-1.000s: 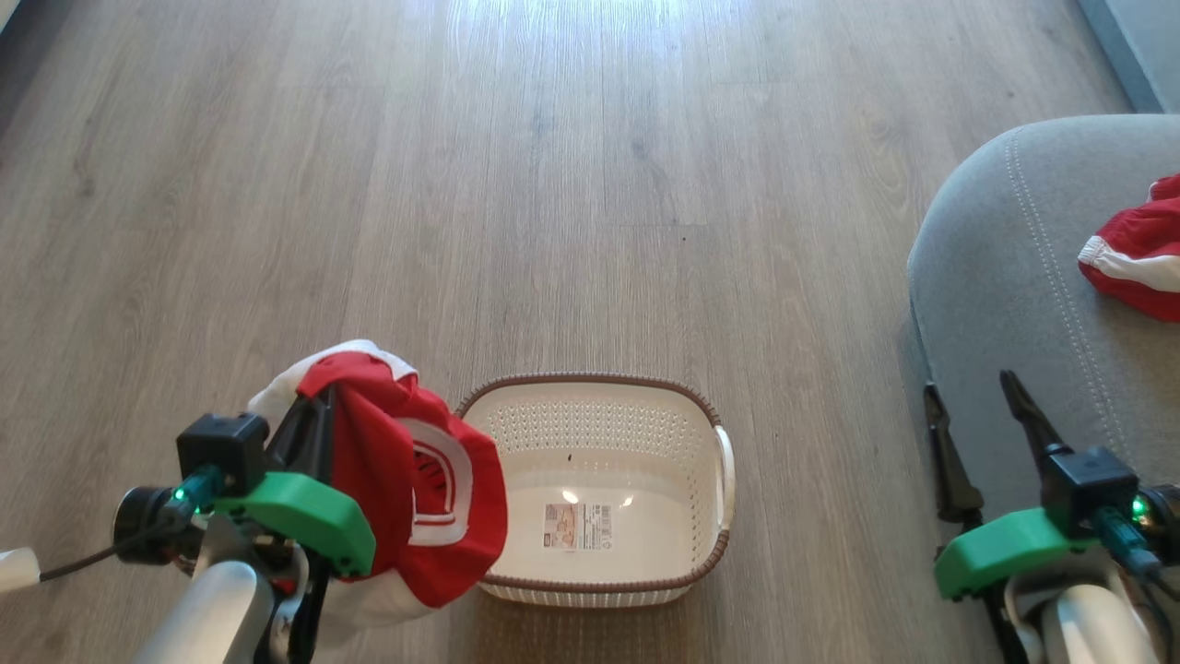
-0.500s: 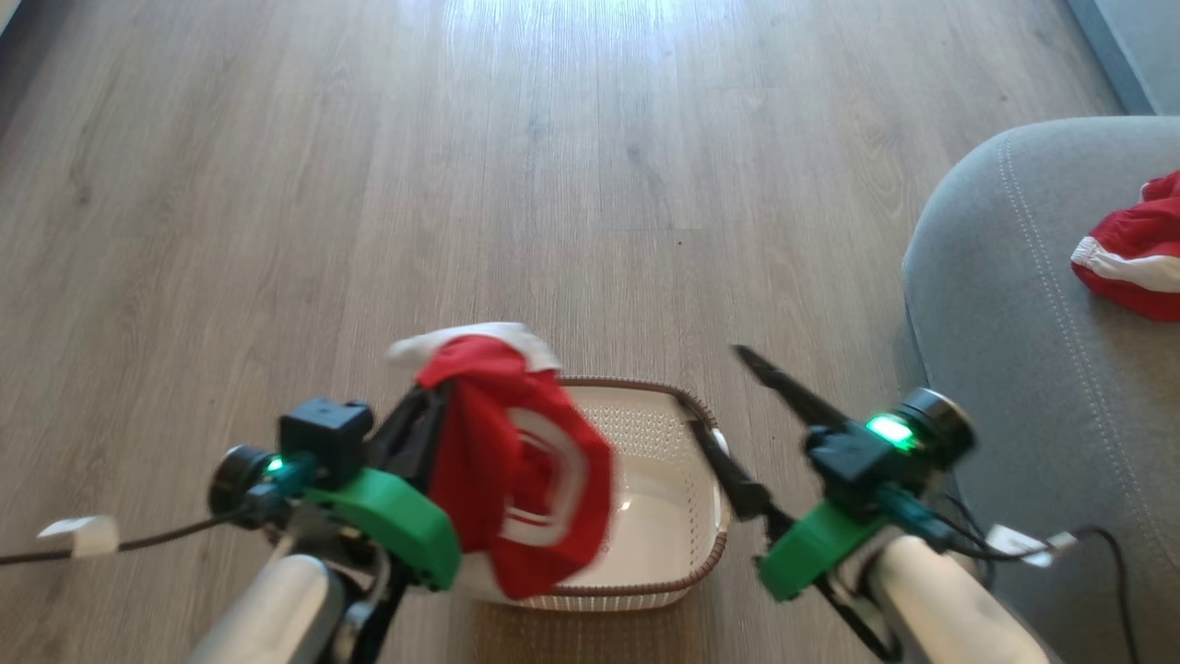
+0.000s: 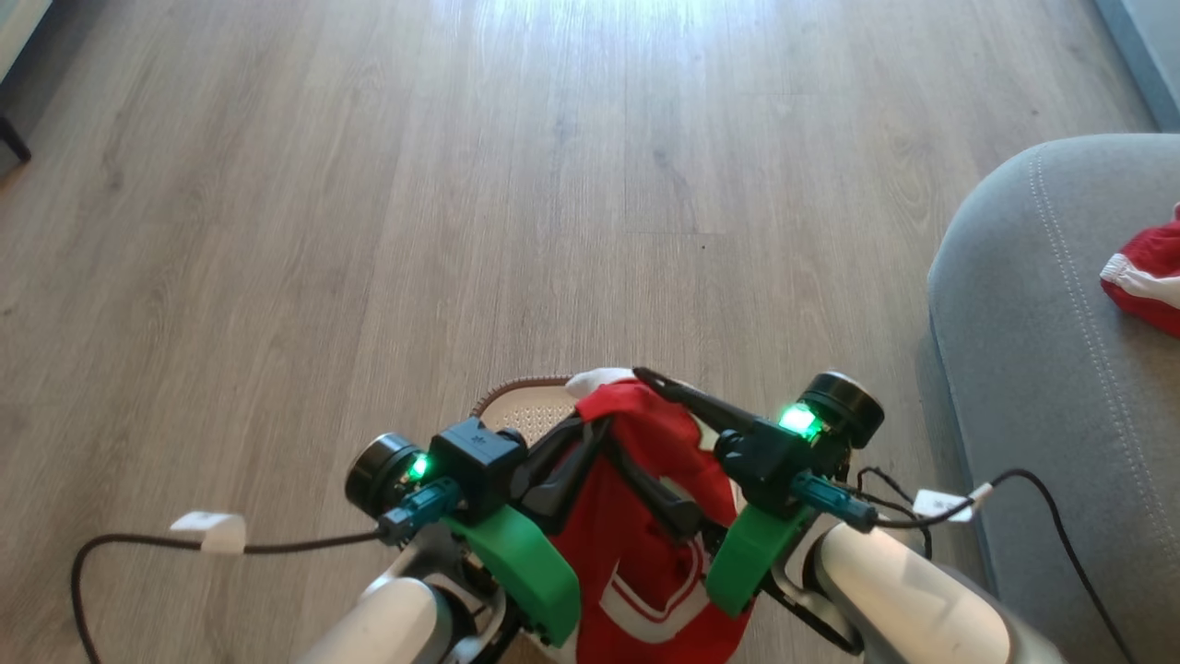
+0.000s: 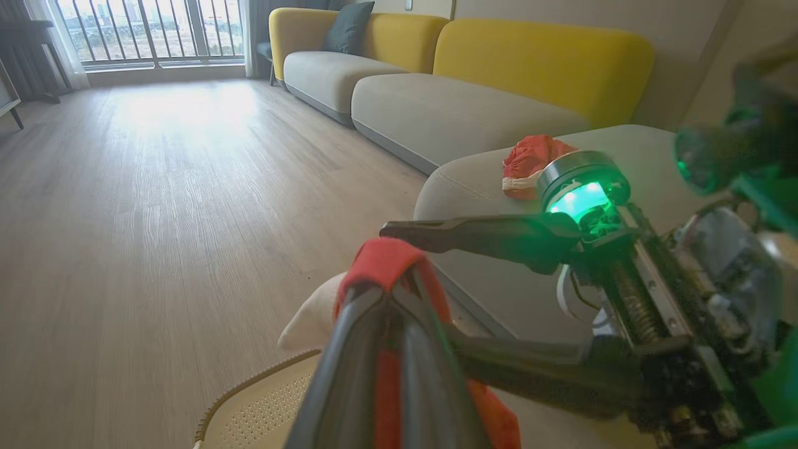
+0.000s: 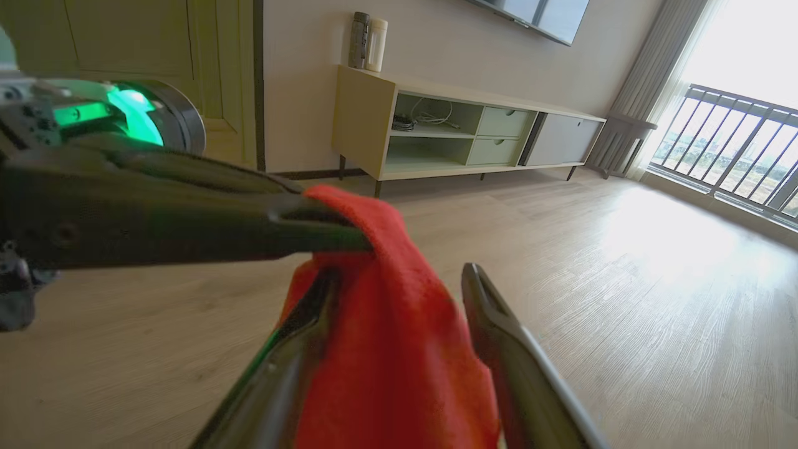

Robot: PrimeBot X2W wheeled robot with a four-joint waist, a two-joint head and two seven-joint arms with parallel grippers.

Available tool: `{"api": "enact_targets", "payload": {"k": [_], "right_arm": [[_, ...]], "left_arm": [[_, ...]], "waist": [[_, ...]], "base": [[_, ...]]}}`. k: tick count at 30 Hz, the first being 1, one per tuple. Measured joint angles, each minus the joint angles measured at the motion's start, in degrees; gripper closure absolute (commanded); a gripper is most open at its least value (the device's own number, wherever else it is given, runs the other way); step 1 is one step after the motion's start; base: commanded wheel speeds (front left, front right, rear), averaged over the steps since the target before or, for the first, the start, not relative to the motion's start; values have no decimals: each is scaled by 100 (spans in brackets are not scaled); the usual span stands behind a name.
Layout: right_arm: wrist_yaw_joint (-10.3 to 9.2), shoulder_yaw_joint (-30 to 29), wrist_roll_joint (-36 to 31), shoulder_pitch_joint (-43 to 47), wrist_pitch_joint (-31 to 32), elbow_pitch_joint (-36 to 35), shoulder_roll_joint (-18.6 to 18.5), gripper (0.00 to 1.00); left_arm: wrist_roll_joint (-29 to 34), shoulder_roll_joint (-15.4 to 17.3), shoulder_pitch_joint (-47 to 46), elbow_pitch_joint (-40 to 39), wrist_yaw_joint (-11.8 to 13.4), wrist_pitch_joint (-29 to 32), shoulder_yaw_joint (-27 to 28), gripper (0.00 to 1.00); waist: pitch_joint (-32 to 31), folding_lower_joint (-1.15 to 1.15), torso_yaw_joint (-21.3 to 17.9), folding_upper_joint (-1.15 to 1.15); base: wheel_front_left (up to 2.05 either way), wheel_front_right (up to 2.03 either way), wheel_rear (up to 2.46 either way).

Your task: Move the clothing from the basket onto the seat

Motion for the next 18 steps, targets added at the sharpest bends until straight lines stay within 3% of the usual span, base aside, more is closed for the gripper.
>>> {"api": "enact_targets", "payload": {"k": [1,2,9,10,11,12,13,18], "right_arm": [[0,30,67,-4,58,36,-13,63],[0,51,127,-3,101,73,-29,100],[0,145,388,1,235,99,-137,100],[0,145,406,1,235,93,-140,100],[0,131,431,2,235,90,-144,100],[0,91,449,3,235,88,-145,100],[0,48,476,3,235,83,-147,100],[0,-245,525,8,235,83,-249,100]], "left_arm": [[0,-15,-14,-26,1,2,-23,100],[0,-20,-14,-58,1,5,-36,100],[-1,20,-12,-107,8,51,-53,100],[-1,27,-11,-107,16,51,-48,96],[0,30,-11,-103,32,42,-42,64],[1,30,-11,-88,59,15,-41,25],[5,29,-11,-55,59,-15,-41,0],[7,9,-10,288,59,-237,-24,0]], "waist": [[-1,0,13,0],[-2,0,22,0],[-4,0,9,0],[-3,0,-3,0],[0,0,-15,0],[3,0,-28,0],[6,0,-42,0],[39,0,-144,0]], "base": [[0,0,0],[0,0,0],[0,0,0],[0,0,0],[0,0,0],[0,0,0],[0,0,0],[0,0,0]]}}
